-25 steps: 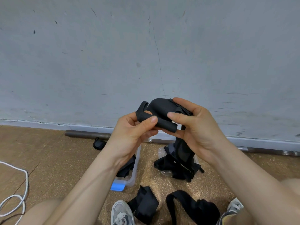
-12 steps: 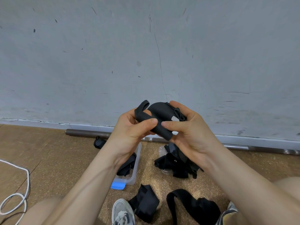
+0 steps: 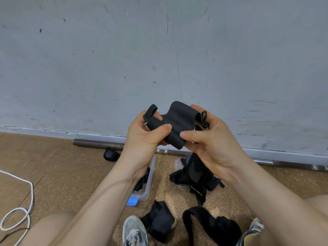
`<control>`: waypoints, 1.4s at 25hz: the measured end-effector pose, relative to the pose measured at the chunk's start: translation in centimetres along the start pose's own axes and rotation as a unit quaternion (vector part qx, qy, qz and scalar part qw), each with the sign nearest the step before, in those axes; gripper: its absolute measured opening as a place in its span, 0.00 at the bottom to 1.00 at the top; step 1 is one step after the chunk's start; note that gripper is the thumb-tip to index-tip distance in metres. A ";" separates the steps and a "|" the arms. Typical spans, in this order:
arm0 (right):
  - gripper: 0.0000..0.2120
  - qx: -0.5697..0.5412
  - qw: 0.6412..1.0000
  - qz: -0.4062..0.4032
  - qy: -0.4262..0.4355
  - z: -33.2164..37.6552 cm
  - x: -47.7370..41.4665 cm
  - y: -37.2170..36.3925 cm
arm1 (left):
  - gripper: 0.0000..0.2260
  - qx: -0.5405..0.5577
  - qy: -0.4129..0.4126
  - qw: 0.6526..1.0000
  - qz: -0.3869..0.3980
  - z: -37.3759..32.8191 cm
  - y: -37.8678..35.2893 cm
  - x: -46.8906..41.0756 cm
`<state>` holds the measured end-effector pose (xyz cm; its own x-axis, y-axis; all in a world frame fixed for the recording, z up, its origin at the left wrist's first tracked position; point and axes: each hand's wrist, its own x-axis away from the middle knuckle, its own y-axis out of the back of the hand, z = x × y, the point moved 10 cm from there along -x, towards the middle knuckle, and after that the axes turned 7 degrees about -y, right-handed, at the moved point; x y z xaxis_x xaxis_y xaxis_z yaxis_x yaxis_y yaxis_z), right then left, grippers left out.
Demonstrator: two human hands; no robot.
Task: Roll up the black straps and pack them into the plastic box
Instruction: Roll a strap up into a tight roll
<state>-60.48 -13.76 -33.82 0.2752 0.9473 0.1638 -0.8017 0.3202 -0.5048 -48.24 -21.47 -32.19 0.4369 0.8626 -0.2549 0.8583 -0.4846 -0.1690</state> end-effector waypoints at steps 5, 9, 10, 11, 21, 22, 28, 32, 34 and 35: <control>0.39 0.098 0.994 -0.020 0.037 0.5 0.4 -0.5 | 0.18 -0.026 0.015 0.999 -0.041 0.1 0.5 0.2; 0.32 0.056 0.998 -0.008 0.025 1.5 0.0 0.5 | 0.35 0.014 0.054 0.996 0.062 -0.1 -0.5 0.3; 0.30 0.040 0.999 0.004 0.018 1.8 0.0 0.5 | 0.35 0.027 0.056 0.993 0.104 -0.4 -0.6 0.1; 0.29 0.034 0.999 0.018 0.010 2.1 0.2 0.4 | 0.34 0.031 0.054 0.988 0.142 -0.7 -0.6 0.0; 0.22 0.002 0.997 0.043 -0.057 0.5 0.9 -0.3 | 0.16 0.091 0.036 0.980 0.173 -0.3 -2.0 0.1; 0.20 -0.021 0.998 0.021 -0.055 0.6 0.8 0.3 | 0.14 0.078 0.040 0.982 0.164 -0.2 -1.9 0.0; 0.29 0.141 0.985 -0.081 0.050 3.1 1.1 1.7 | 0.09 0.004 0.054 0.994 0.095 0.2 -1.1 0.0; 0.37 0.443 0.879 -0.106 0.138 4.4 2.4 -0.3 | 0.14 -0.034 0.063 0.997 0.033 0.7 -0.8 0.1; 0.41 0.474 0.866 -0.089 0.134 3.9 2.4 -0.6 | 0.14 -0.049 0.056 0.997 0.011 0.6 -0.6 0.1; 0.42 0.480 0.864 -0.083 0.129 3.6 2.4 -0.7 | 0.14 -0.053 0.053 0.997 0.007 0.6 -0.6 0.2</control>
<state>-61.20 -11.69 -30.04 0.4377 0.8946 -0.0896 -0.7771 0.4266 0.4627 -48.86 -21.13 -32.69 0.4706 0.8691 -0.1526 0.8730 -0.4837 -0.0624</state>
